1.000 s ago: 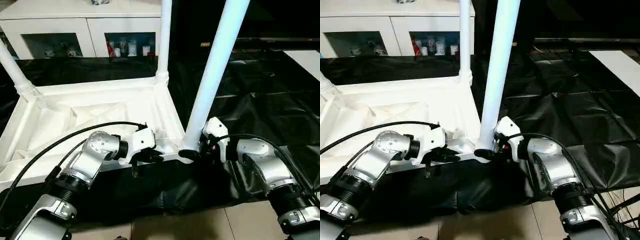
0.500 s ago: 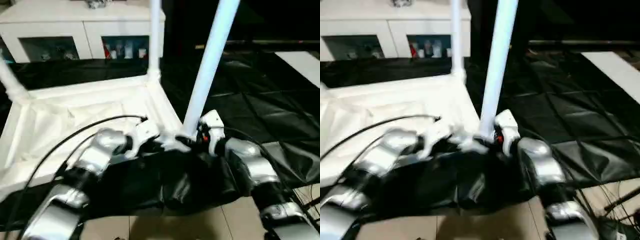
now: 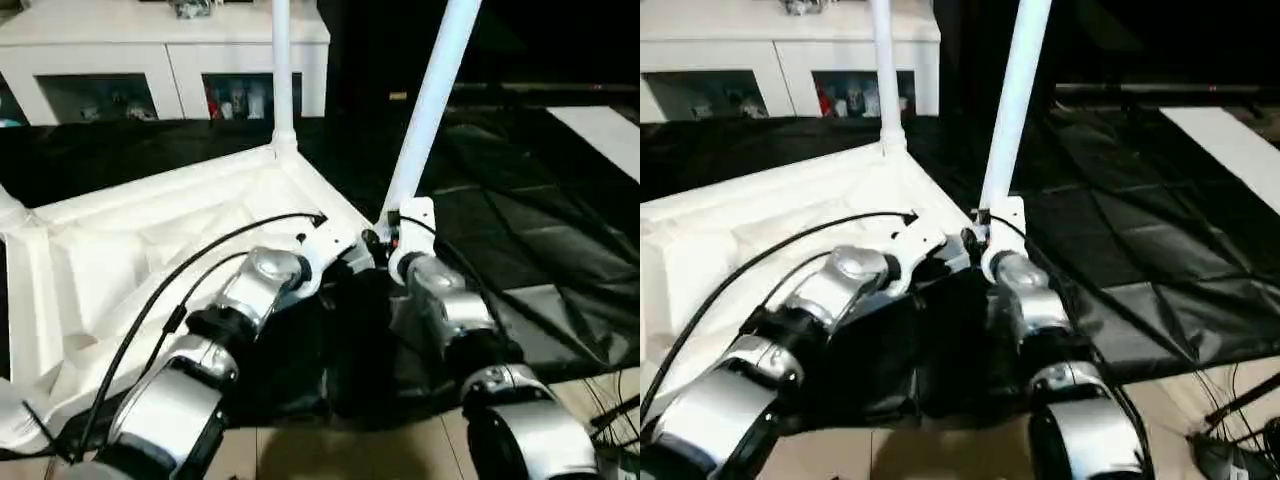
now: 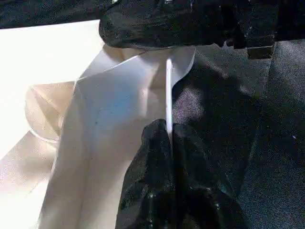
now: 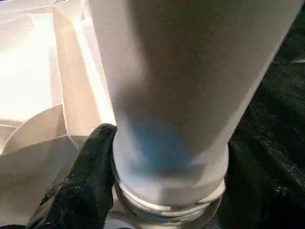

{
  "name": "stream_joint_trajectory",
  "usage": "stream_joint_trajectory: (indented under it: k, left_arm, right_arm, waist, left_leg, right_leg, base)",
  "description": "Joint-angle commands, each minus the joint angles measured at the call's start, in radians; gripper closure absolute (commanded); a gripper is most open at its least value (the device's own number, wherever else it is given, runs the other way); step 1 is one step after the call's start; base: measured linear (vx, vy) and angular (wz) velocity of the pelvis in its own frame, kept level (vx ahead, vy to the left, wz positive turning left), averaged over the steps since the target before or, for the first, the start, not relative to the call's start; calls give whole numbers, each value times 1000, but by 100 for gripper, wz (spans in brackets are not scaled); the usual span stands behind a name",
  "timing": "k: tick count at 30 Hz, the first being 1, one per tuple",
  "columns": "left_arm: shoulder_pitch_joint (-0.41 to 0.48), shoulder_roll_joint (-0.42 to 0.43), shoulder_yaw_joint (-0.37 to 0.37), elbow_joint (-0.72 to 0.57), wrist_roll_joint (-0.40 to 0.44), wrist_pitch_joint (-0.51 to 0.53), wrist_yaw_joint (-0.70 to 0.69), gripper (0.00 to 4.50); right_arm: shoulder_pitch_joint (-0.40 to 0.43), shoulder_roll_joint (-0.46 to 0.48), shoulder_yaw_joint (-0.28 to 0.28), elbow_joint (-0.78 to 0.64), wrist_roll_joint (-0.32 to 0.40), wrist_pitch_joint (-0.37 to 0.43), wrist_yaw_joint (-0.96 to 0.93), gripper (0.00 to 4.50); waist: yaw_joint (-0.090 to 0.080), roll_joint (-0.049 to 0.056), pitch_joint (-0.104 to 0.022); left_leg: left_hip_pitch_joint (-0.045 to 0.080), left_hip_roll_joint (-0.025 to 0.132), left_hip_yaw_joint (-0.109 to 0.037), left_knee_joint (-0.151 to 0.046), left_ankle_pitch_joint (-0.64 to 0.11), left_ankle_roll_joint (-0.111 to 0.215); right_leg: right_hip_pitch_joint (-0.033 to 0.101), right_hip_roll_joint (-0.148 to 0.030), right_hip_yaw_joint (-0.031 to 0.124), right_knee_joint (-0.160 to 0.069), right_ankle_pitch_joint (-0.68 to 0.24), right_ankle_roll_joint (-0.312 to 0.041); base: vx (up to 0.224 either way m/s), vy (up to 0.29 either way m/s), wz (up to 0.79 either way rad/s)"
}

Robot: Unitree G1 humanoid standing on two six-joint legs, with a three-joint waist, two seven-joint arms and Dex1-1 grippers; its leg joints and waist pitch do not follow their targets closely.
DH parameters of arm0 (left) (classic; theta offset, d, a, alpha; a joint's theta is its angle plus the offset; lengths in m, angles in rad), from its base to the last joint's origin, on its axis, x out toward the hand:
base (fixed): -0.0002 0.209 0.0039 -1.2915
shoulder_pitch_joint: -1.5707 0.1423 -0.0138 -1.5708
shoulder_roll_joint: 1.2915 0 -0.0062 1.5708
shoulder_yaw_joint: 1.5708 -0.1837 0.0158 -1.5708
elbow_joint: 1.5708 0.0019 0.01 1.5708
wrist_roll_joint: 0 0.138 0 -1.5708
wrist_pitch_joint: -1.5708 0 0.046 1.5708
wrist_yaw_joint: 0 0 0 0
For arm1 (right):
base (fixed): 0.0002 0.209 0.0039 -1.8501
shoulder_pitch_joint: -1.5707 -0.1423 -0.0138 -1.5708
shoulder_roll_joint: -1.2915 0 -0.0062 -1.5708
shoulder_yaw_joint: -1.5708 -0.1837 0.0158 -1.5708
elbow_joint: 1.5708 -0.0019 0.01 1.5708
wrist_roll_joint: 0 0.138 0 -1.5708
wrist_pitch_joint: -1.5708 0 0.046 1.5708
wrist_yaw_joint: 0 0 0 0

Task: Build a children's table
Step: Rotate leg to tighten

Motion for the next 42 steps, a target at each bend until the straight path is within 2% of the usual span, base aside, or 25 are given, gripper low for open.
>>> stream_joint_trajectory:
  k: [1, 2, 3, 4, 5, 6, 8, 9, 12, 14, 15, 16, 18, 19, 20, 21, 22, 23, 25, 27, 31, 33, 34, 37, 42]
  left_arm:
    - [4, -12, -10, 40, 14, -2, 44, 450]
    - [4, -10, -9, 44, 15, -8, 42, 450]
    - [3, -9, -8, 45, 15, -10, 41, 450]
    - [5, -6, -8, 46, 17, -17, 35, 450]
    - [5, -5, -8, 46, 17, -20, 32, 450]
    - [10, 2, -9, 42, 19, -26, 23, 450]
    - [15, 8, -11, 37, 20, -31, 13, 450]
    - [19, 12, -11, 34, 20, -33, 7, 450]
    - [41, 33, -9, 11, 13, -43, -24, 450]
    - [50, 42, -10, 1, 12, -49, -35, 450]
    - [66, 57, -12, -16, 9, -67, -62, 450]
    - [77, 70, -15, -29, 9, -77, -79, 450]
    - [106, 100, -23, -65, 4, -97, -126, 450]
    - [115, 110, -24, -80, 2, -98, -139, 450]
    - [137, 136, -34, -118, 0, -121, -177, 450]
    - [142, 142, -36, -127, -1, -127, -185, 450]
    - [145, 146, -38, -132, -1, -131, -190, 450]
    - [164, 162, -38, -171, -16, -130, -229, 450]
    - [204, 196, -46, -251, -47, -149, -317, 450]
    - [260, 241, -60, -366, -98, -150, -444, 450]
    - [307, 289, -73, -471, -133, -102, -528, 450]
    - [313, 294, -70, -484, -133, -99, -532, 450]
    - [314, 295, -69, -486, -133, -98, -531, 450]
    - [311, 303, -60, -484, -130, -95, -528, 450]
    - [319, 313, -58, -517, -136, -71, -537, 450]
  right_arm:
    - [1, 75, 10, 20, 54, 27, 82, 107]
    - [0, 75, 13, 19, 50, 18, 87, 105]
    - [-1, 74, 15, 20, 48, 14, 86, 98]
    - [-2, 73, 15, 21, 48, 8, 92, 86]
    - [-3, 73, 15, 22, 49, 6, 94, 72]
    - [-2, 68, 13, 14, 50, -6, 96, 72]
    - [-1, 60, 16, 7, 45, -12, 104, 42]
    - [0, 54, 17, 5, 39, -15, 106, 42]
    - [9, 26, 14, -27, 31, -29, 130, 19]
    - [18, 12, 21, -51, 31, -30, 161, 10]
    - [36, -15, 46, -92, 25, -28, 214, 4]
    - [53, -40, 70, -126, 18, -25, 264, 4]
    - [91, -100, 121, -197, -2, -25, 362, 4]
    - [101, -122, 138, -214, -14, -28, 390, 4]
    - [124, -175, 179, -246, -47, -57, 460, 4]
    - [128, -185, 187, -252, -53, -64, 474, 4]
    - [131, -191, 192, -256, -57, -69, 484, 4]
    - [144, -216, 205, -277, -60, -78, 529, 4]
    - [164, -252, 217, -320, -48, -80, 600, 4]
    - [191, -289, 227, -378, -18, -73, 679, 4]
    - [234, -335, 239, -459, 38, -31, 804, 4]
    - [246, -348, 242, -476, 48, -29, 841, 4]
    - [249, -351, 243, -480, 50, -28, 848, 4]
    - [275, -382, 260, -516, 66, -4, 924, 4]
    - [277, -392, 259, -507, 64, -6, 941, 4]
  waist:
    - [2, 8, -54]
    - [2, 11, -55]
    - [1, 10, -54]
    - [-2, 14, -53]
    - [-4, 11, -54]
    - [-3, 17, -54]
    - [-6, 12, -53]
    - [-5, 11, -54]
    - [-5, 15, -52]
    - [-2, 15, -55]
    - [-2, 14, -54]
    - [1, 13, -55]
    - [2, 12, -56]
    - [6, 11, -57]
    - [6, 13, -59]
    - [10, 12, -60]
    - [8, 10, -61]
    - [10, 13, -61]
    - [12, 14, -63]
    - [13, 16, -63]
    - [23, 21, -65]
    - [26, 21, -63]
    - [26, 21, -61]
    - [29, 18, -57]
    - [29, 18, -61]
  left_leg:
    - [13, 41, -25, -84, -363, 12]
    - [13, 41, -27, -85, -368, 12]
    - [13, 41, -26, -85, -376, 13]
    - [8, 40, -31, -88, -383, 10]
    - [10, 41, -30, -88, -392, 8]
    - [15, 41, -31, -87, -400, 5]
    - [13, 40, -31, -86, -412, 5]
    - [12, 41, -31, -87, -406, 7]
    - [12, 43, -31, -88, -397, 9]
    - [9, 45, -28, -88, -373, 18]
    - [8, 44, -28, -87, -367, 20]
    - [4, 44, -28, -88, -349, 29]
    - [0, 44, -25, -86, -325, 45]
    - [-3, 46, -26, -85, -297, 51]
    - [-1, 44, -22, -81, -277, 60]
    - [1, 47, -24, -81, -273, 63]
    - [-5, 44, -21, -78, -242, 74]
    - [-2, 45, -20, -78, -231, 80]
    - [-4, 49, -21, -77, -211, 89]
    - [-2, 51, -18, -76, -189, 100]
    - [1, 56, -15, -73, -157, 117]
    - [2, 54, -12, -74, -180, 115]
    - [2, 55, -13, -76, -202, 103]
    - [6, 53, -14, -78, -240, 80]
    - [3, 51, -16, -76, -210, 71]
  right_leg:
    - [35, -56, 38, -87, -353, -189]
    - [36, -57, 38, -87, -360, -186]
    - [34, -56, 38, -90, -369, -184]
    - [39, -57, 35, -88, -389, -178]
    - [36, -57, 34, -92, -412, -170]
    - [33, -58, 35, -93, -419, -170]
    - [33, -59, 34, -96, -440, -167]
    - [33, -59, 34, -96, -440, -167]
    - [31, -59, 35, -94, -422, -176]
    - [35, -58, 38, -89, -368, -189]
    - [35, -58, 38, -88, -357, -193]
    - [42, -57, 37, -84, -333, -196]
    - [43, -58, 38, -82, -315, -198]
    - [49, -60, 38, -79, -300, -199]
    - [44, -60, 41, -78, -279, -208]
    - [47, -62, 39, -77, -272, -210]
    - [50, -59, 40, -72, -243, -216]
    - [49, -61, 40, -72, -234, -225]
    - [53, -62, 40, -67, -207, -236]
    - [49, -59, 41, -63, -166, -253]
    - [49, -52, 41, -48, -77, -280]
    - [46, -49, 39, -50, -104, -279]
    - [45, -51, 40, -54, -138, -273]
    - [42, -54, 43, -64, -227, -243]
    - [45, -56, 44, -61, -223, -231]
  base:
    - [0, 0, 0]
    - [0, 0, 0]
    - [0, 0, 0]
    - [0, 0, 0]
    - [0, 0, 0]
    - [0, 0, 0]
    - [0, 0, 0]
    - [0, 0, 0]
    - [0, 0, 0]
    - [0, 0, 0]
    - [0, 0, 0]
    - [0, 0, 0]
    - [0, 0, 0]
    - [0, 0, 0]
    - [0, 0, 0]
    - [0, 0, 0]
    - [0, 0, 0]
    - [0, 0, 0]
    - [0, 0, 0]
    - [0, 0, 0]
    - [0, 0, 0]
    - [0, 0, 0]
    - [0, 0, 0]
    - [0, 0, 0]
    - [0, 0, 0]
